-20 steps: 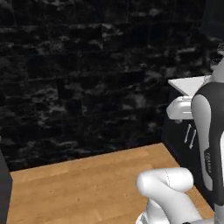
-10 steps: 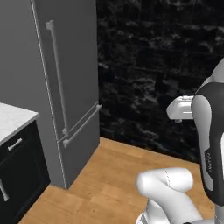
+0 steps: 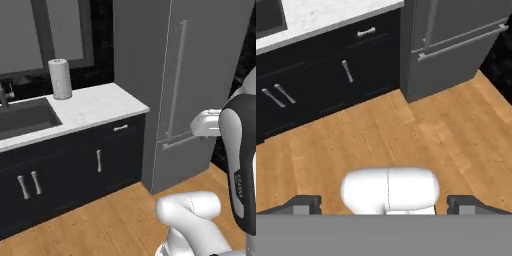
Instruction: Gather all objects into one cabinet and sort the glasses and bowls to opposite sides.
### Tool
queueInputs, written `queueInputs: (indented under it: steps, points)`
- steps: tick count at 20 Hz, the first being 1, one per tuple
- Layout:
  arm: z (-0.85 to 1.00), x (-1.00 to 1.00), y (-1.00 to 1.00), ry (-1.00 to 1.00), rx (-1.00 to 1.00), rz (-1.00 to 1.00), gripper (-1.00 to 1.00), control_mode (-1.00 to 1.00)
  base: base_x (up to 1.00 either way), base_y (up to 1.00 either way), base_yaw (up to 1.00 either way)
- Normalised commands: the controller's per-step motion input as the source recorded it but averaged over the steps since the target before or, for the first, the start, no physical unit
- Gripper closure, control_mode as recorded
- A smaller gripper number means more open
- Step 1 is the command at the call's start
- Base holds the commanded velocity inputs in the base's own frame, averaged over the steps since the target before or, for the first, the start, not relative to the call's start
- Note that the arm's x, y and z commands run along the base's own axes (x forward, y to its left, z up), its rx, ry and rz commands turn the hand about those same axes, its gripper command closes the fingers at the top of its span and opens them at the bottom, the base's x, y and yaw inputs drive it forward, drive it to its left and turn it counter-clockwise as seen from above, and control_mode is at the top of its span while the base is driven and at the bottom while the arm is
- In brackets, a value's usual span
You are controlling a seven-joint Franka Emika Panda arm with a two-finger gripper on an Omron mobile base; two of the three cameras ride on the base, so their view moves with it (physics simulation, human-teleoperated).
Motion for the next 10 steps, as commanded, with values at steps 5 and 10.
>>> queueInputs:
  steps: [5, 10]
  points:
    - [0.0, 0.0, 0.0, 0.0, 0.0, 0.0, -1.0, 1.0, -0.14, 0.0, 1.0]
    - [0.0, 0.0, 0.0, 0.0, 0.0, 0.0, -1.0, 1.0, -0.05, 0.0, 1.0]
